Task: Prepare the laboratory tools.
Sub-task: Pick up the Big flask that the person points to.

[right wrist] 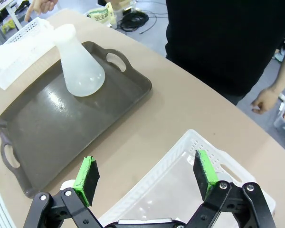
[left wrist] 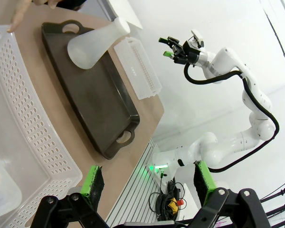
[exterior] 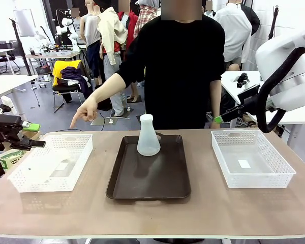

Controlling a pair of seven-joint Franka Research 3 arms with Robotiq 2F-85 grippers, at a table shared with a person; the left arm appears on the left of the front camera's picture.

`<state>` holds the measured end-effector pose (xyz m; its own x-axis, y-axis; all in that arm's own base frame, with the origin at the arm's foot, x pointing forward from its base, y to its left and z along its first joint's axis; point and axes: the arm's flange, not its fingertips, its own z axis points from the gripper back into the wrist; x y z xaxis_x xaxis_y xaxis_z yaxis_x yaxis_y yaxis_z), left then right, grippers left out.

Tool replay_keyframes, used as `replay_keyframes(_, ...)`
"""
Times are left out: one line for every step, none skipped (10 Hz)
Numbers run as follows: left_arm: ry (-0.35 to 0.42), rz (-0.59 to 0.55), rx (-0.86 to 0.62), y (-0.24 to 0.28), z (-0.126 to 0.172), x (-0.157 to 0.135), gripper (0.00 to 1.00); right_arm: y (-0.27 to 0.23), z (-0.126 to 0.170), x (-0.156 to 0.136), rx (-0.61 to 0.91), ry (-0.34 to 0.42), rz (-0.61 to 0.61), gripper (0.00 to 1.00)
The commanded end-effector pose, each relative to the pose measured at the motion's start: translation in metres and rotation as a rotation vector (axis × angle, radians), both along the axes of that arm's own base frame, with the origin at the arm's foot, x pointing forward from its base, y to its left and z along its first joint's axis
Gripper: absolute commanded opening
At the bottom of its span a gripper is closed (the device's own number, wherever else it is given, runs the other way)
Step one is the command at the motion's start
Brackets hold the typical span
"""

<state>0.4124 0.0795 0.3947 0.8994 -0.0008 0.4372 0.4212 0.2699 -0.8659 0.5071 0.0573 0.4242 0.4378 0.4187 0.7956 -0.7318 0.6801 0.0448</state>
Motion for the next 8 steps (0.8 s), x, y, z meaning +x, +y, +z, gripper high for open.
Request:
replay_keyframes(0.0,0.0,0.0,0.0,0.0,0.0,1.0,0.0,0.003,-0.002,-0.005,0.016,-0.004,1.0)
replay_keyframes(-0.088,0.028,0.133,-0.005,0.011,-0.001,1.0,0.0,0.003,-0.002,-0.005,0.016,-0.004,1.0)
replay_keyframes(-0.186,0.085,0.298,-0.008,0.022,0.004,1.0,0.0,0.003,-0.002,-0.005,0.016,-0.004,1.0)
replay_keyframes(-0.266,0.077,0.447,-0.013,0.031,0.012,1.0,0.0,0.003,-0.002,-0.005,0.016,-0.004,1.0)
replay_keyframes(-0.307,0.042,0.613,-0.019,0.036,0.022,1.0,0.0,0.003,-0.002,-0.005,0.016,-0.004,1.0)
replay_keyframes(-0.416,0.046,0.764,-0.028,0.04,0.036,1.0,0.0,0.003,-0.002,-0.005,0.016,-0.004,1.0)
replay_keyframes(-0.385,-0.024,0.872,-0.037,0.037,0.05,1.0,0.0,0.003,-0.002,-0.005,0.016,-0.004,1.0)
replay_keyframes(-0.333,-0.01,1.024,-0.042,0.033,0.067,1.0,0.0,0.003,-0.002,-0.005,0.016,-0.004,1.0)
